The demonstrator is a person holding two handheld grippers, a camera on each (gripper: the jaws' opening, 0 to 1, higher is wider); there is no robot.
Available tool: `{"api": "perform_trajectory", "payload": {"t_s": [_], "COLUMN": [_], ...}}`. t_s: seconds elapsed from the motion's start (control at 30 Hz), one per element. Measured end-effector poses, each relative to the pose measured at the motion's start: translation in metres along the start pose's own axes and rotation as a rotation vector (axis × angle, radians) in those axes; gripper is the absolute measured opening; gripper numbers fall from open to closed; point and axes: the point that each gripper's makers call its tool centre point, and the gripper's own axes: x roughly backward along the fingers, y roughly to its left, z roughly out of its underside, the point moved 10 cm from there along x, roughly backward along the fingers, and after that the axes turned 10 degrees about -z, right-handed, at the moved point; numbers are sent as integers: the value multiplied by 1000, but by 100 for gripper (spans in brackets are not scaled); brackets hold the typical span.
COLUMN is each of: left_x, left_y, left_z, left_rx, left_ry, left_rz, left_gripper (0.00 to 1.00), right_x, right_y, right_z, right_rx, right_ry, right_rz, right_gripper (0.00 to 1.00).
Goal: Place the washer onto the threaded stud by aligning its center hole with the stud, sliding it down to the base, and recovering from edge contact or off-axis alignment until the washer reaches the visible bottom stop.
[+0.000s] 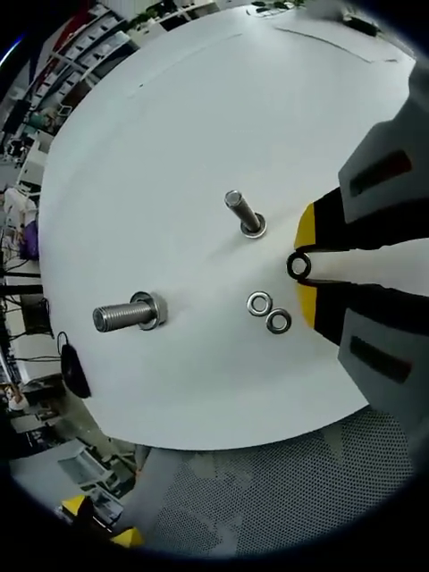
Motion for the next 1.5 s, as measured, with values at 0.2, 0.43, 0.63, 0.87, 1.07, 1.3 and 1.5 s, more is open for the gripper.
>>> {"api": "perform_trajectory", "payload": {"t_s": [0.2, 0.43, 0.63, 0.87, 1.07, 1.3, 1.5], "left_x": [0, 0, 0, 0, 0, 0, 0], "left_y": [0, 0, 0, 0, 1, 0, 0], "left_z": [0, 0, 0, 0, 0, 0, 0], "left_rx": [-1, -2, 0, 2, 3, 2, 2], "left_ry": [2, 0, -3, -5, -5, -2, 0], "left_rz": [2, 2, -1, -2, -2, 0, -1], "left_gripper": [28, 28, 28, 28, 28, 28, 28], "right_x": [6, 17, 29, 37, 44, 48, 45], "right_y": [-2, -6, -12, -14, -14, -14, -13], "right_z": [-4, -5, -6, -9, -15, -24, -27], "right_rx": [-24, -40, -52, -48, -27, 4, 20], "right_ry": [-29, -62, -98, -120, -179, -208, -208], "right_rz": [8, 25, 48, 63, 92, 100, 98], "right_gripper": [14, 14, 14, 14, 14, 14, 14]}}
